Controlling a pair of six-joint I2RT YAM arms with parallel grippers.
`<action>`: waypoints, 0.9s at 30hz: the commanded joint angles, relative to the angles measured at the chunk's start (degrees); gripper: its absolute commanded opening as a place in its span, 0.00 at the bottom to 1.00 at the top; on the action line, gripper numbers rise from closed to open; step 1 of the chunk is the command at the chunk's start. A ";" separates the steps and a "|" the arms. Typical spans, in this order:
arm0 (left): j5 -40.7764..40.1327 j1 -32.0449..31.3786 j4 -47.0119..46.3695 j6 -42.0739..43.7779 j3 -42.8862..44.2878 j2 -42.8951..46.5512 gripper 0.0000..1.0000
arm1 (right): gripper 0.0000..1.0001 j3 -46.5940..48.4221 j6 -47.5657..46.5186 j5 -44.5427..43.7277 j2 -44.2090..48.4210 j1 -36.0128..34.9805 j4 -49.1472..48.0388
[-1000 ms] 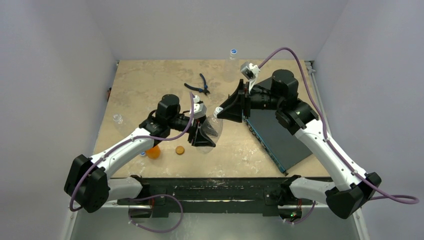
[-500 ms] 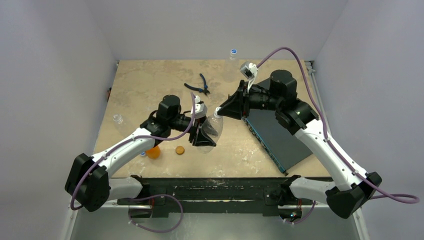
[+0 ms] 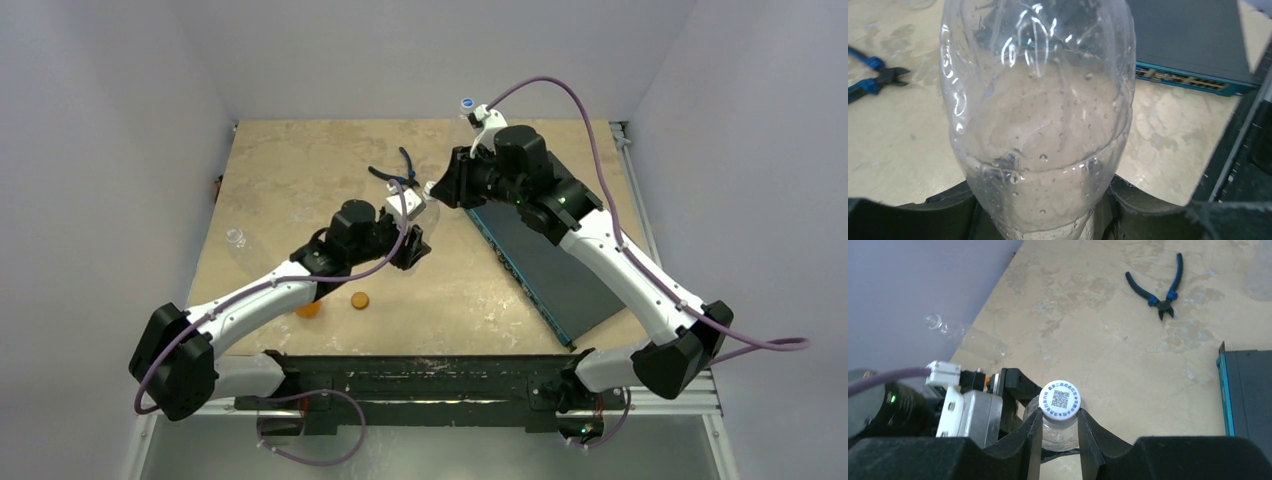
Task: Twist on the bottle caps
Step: Screw the bottle cap onto the plastic bottle.
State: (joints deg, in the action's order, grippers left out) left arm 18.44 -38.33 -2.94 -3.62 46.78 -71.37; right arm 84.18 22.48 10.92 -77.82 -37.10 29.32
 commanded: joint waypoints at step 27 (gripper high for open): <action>46.25 6.51 -3.64 -0.79 3.50 0.62 0.00 | 0.75 -8.31 -6.73 29.78 11.63 6.48 -15.36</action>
State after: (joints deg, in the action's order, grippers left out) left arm 51.86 -32.23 -5.02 -3.51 47.79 -71.88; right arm 77.97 18.90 28.53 -66.37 -30.59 20.88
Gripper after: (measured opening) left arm 0.485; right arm 0.763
